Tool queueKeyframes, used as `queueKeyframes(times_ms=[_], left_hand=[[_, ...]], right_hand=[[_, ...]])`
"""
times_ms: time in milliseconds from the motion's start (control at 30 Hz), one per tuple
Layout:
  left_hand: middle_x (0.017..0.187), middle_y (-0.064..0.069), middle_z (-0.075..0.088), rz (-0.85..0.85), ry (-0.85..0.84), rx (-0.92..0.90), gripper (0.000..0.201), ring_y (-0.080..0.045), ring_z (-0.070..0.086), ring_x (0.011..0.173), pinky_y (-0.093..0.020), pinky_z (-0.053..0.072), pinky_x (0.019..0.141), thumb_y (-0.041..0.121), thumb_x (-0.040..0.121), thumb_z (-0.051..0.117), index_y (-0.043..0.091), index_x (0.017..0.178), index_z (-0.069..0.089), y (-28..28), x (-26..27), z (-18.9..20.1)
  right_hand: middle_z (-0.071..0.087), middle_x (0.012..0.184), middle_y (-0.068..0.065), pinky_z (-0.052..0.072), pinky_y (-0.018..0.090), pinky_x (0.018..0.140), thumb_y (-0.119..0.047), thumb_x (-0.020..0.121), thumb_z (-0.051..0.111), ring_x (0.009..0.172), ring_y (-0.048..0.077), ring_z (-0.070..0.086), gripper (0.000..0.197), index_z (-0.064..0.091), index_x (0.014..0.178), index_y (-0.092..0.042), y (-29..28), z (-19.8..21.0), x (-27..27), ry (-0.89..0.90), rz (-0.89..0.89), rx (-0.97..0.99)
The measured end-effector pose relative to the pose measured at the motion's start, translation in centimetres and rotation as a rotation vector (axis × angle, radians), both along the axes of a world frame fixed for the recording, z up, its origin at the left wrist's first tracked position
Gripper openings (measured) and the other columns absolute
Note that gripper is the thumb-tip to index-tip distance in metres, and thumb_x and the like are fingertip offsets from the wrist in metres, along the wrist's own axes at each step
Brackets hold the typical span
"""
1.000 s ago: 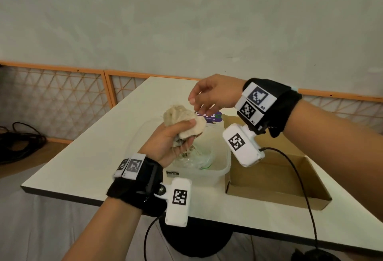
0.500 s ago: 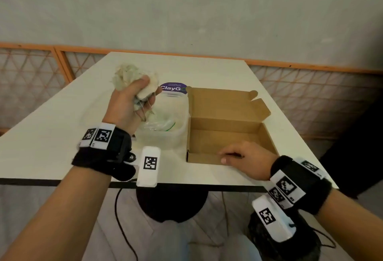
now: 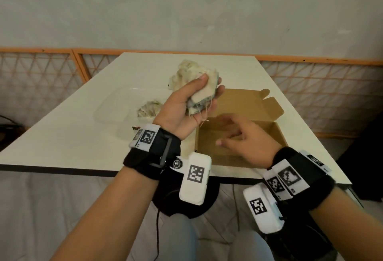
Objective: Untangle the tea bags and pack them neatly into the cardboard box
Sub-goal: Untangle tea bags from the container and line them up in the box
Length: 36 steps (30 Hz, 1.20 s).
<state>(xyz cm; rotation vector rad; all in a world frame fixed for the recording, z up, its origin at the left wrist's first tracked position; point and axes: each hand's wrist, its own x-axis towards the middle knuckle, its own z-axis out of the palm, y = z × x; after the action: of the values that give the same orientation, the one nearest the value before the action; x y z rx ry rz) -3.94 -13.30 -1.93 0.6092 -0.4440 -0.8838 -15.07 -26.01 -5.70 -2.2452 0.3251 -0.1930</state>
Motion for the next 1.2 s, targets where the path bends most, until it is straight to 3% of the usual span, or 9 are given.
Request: queueKeyframes(times_ms=[100,200,267,367,500,767,900,1033,1200], left_hand=[[0.094,-0.006,0.068,-0.095,0.011,-0.025,0.026,-0.016,0.069,0.084,-0.02,0.055,0.054,0.017,0.081,0.062,0.004,0.104,0.061,-1.4,-1.2,0.9],[0.096,-0.008,0.067,-0.164,0.039,-0.068,0.025,-0.016,0.068,0.084,-0.019,0.055,0.054,0.018,0.083,0.058,0.005,0.104,0.061,-2.1,-1.8,1.6],[0.096,-0.008,0.066,-0.175,0.057,-0.103,0.027,-0.017,0.068,0.083,-0.019,0.056,0.056,0.018,0.081,0.062,0.004,0.103,0.061,-2.0,-1.6,1.7],[0.094,-0.008,0.067,-0.104,0.069,-0.063,0.025,-0.016,0.068,0.081,-0.018,0.055,0.055,0.019,0.08,0.062,0.003,0.1,0.064,-1.4,-0.2,0.6],[0.104,-0.009,0.065,-0.04,0.13,-0.008,0.043,-0.015,0.068,0.084,-0.017,0.055,0.057,0.02,0.077,0.068,0.003,0.116,0.059,0.2,1.7,-2.6],[0.101,-0.008,0.069,-0.063,0.117,-0.076,0.073,-0.015,0.069,0.086,-0.019,0.057,0.06,0.021,0.054,0.092,0.0,0.116,0.06,1.1,2.3,-5.0],[0.102,-0.007,0.069,-0.094,0.097,-0.039,0.064,-0.016,0.069,0.087,-0.02,0.056,0.057,0.024,0.055,0.091,0.003,0.11,0.065,0.8,1.3,-5.7],[0.099,-0.009,0.067,-0.128,0.055,0.184,0.048,-0.014,0.068,0.08,-0.015,0.051,0.048,0.028,0.073,0.074,0.003,0.112,0.064,-0.4,-0.4,-6.4],[0.087,-0.011,0.068,0.048,-0.034,0.372,0.03,-0.011,0.065,0.062,-0.015,0.048,0.045,0.014,0.081,0.067,0.006,0.109,0.059,-2.0,-1.0,-6.0]], right_hand=[[0.057,0.122,-0.01,0.052,0.028,0.085,-0.008,0.077,0.07,0.101,0.014,0.063,0.06,0.04,0.126,-0.026,0.9,2.2,2.1,-0.081,0.103,0.281],[0.058,0.127,0.011,0.039,0.009,0.077,0.003,0.08,0.064,0.116,0.021,0.055,0.058,0.041,0.133,-0.005,1.4,3.8,2.9,-0.078,0.121,0.349],[0.059,0.114,0.022,0.04,0.004,0.064,0.009,0.083,0.058,0.1,0.022,0.059,0.043,0.048,0.125,0.006,0.9,4.1,3.1,-0.108,0.087,0.239],[0.065,0.075,0.005,0.049,0.017,0.063,0.001,0.088,0.054,0.06,0.008,0.06,0.013,0.063,0.094,-0.006,0.0,3.2,3.0,-0.024,0.172,0.332],[0.065,0.062,-0.004,0.048,0.014,0.056,-0.005,0.089,0.054,0.057,0.006,0.056,0.015,0.069,0.088,-0.008,-3.7,0.8,1.8,-0.072,-0.034,0.498],[0.064,0.059,-0.001,0.046,0.026,0.064,-0.008,0.092,0.051,0.064,0.017,0.054,0.018,0.067,0.084,-0.01,-5.4,-1.5,0.3,-0.119,-0.28,0.611],[0.064,0.077,0.006,0.043,0.027,0.062,-0.017,0.089,0.059,0.07,0.019,0.051,0.01,0.063,0.095,-0.01,-5.3,-2.1,0.0,-0.012,-0.296,0.624],[0.067,0.085,0.008,0.048,0.019,0.061,0.002,0.074,0.072,0.07,0.014,0.06,0.04,0.058,0.109,-0.012,-5.2,-2.5,-0.4,0.193,-0.166,0.383],[0.065,0.086,0.003,0.046,0.019,0.067,-0.003,0.074,0.073,0.079,0.015,0.061,0.028,0.063,0.096,-0.017,-5.1,-2.8,-0.1,0.067,-0.245,0.272]])
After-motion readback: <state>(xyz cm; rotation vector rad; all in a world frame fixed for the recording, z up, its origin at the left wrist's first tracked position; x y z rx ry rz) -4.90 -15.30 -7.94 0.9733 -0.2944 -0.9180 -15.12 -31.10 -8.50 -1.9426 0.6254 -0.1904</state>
